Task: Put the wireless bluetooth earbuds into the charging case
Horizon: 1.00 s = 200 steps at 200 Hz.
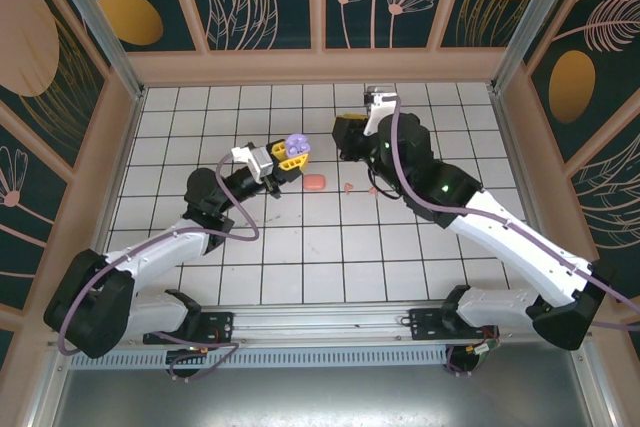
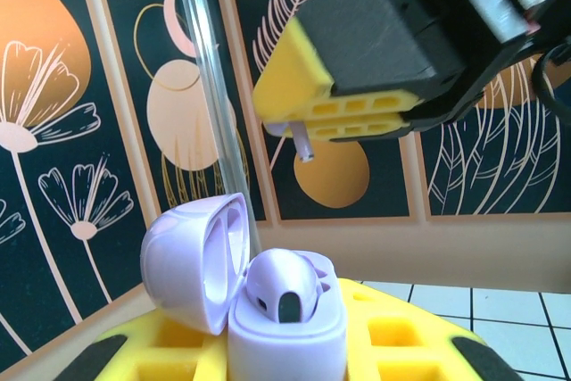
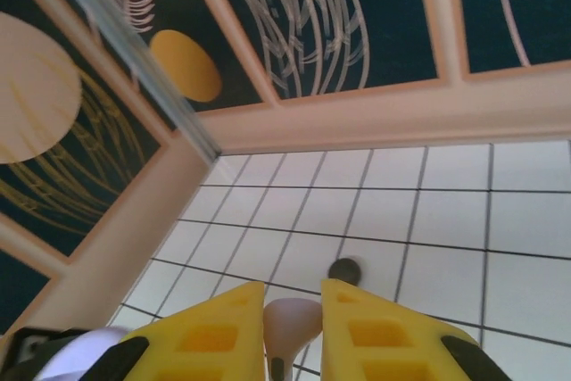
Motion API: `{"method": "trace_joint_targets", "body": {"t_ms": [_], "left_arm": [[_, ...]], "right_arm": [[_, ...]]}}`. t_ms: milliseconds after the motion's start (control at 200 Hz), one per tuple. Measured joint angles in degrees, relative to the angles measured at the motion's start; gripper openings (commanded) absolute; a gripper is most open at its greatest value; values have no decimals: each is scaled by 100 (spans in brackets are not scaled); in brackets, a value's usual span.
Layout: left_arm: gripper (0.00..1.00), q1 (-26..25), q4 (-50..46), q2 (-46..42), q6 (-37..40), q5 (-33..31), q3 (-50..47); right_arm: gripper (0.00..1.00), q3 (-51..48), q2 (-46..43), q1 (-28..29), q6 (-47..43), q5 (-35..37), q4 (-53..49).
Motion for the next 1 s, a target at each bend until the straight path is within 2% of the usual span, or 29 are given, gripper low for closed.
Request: {"method": "trace_joint_targets", "body": {"t_ms": [345, 1001], "left_arm": [[0, 0, -35, 101, -2, 22, 131], [0, 0, -114, 101, -2, 85, 186]], "right_arm": [[19, 0, 66, 601, -282, 116, 472], [19, 2, 522, 710, -251, 116, 713]]}}
